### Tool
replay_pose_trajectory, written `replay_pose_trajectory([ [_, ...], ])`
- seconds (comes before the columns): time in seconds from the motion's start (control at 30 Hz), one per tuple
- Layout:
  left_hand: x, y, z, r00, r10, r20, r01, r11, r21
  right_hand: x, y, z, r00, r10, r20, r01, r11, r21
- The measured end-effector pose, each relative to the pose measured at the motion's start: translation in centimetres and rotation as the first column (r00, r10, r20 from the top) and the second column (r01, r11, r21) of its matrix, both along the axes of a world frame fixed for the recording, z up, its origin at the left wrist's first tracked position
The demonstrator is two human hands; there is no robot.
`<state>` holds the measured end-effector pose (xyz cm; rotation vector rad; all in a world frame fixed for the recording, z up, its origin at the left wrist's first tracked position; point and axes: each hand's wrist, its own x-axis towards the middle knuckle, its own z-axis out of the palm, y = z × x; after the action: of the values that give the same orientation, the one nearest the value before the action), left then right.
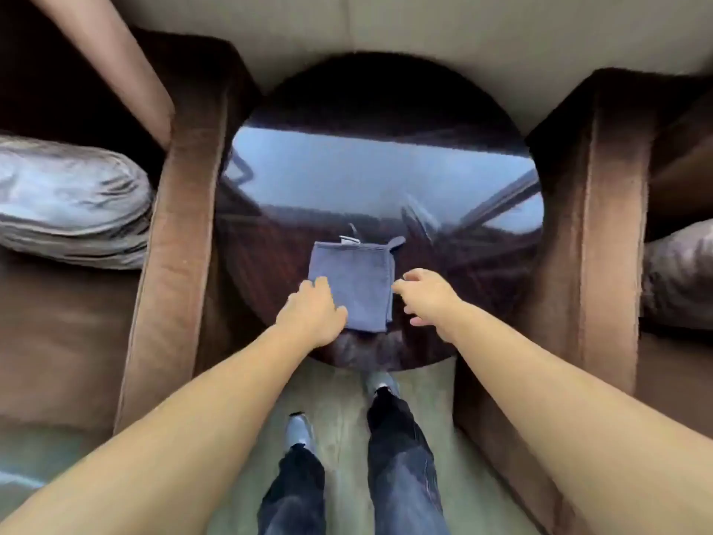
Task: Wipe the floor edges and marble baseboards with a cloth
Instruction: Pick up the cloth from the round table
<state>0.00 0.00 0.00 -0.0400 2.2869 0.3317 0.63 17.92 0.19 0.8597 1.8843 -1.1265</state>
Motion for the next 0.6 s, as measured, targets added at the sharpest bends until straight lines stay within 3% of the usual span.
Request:
replay_pose_trajectory([
  [0.1, 0.0, 0.9, -2.7, 0.955, 0.288, -0.070, -0.289, 0.957, -0.001, -0.5, -0.6, -2.0, 0.994, -0.106, 0.032, 0.107, 0.994, -0.025],
  [0.17, -0.2, 1.3, -3.6, 0.888, 0.441, -0.132, -0.442, 0.897, 0.023, -0.4, -1.1, -3.3, 0.986, -0.156, 0.059, 0.160, 0.985, -0.066],
  [0.27, -1.4, 0.8, -4.5, 0.772, 0.626, -0.106, -0.620, 0.780, 0.087, -0.4, -1.5, -4.5, 0.977, -0.205, 0.060, 0.210, 0.974, -0.089],
  [0.47, -2.8, -2.2, -5.4, 0.655, 0.740, 0.152, -0.755, 0.633, 0.171, -2.0, -2.7, -4.0, 0.976, -0.204, 0.079, 0.214, 0.965, -0.148],
  [0.6, -1.7, -4.9, -2.9, 0.634, 0.755, 0.168, -0.768, 0.591, 0.248, -2.4, -4.7, -1.5, 0.994, -0.109, 0.003, 0.109, 0.990, -0.093],
])
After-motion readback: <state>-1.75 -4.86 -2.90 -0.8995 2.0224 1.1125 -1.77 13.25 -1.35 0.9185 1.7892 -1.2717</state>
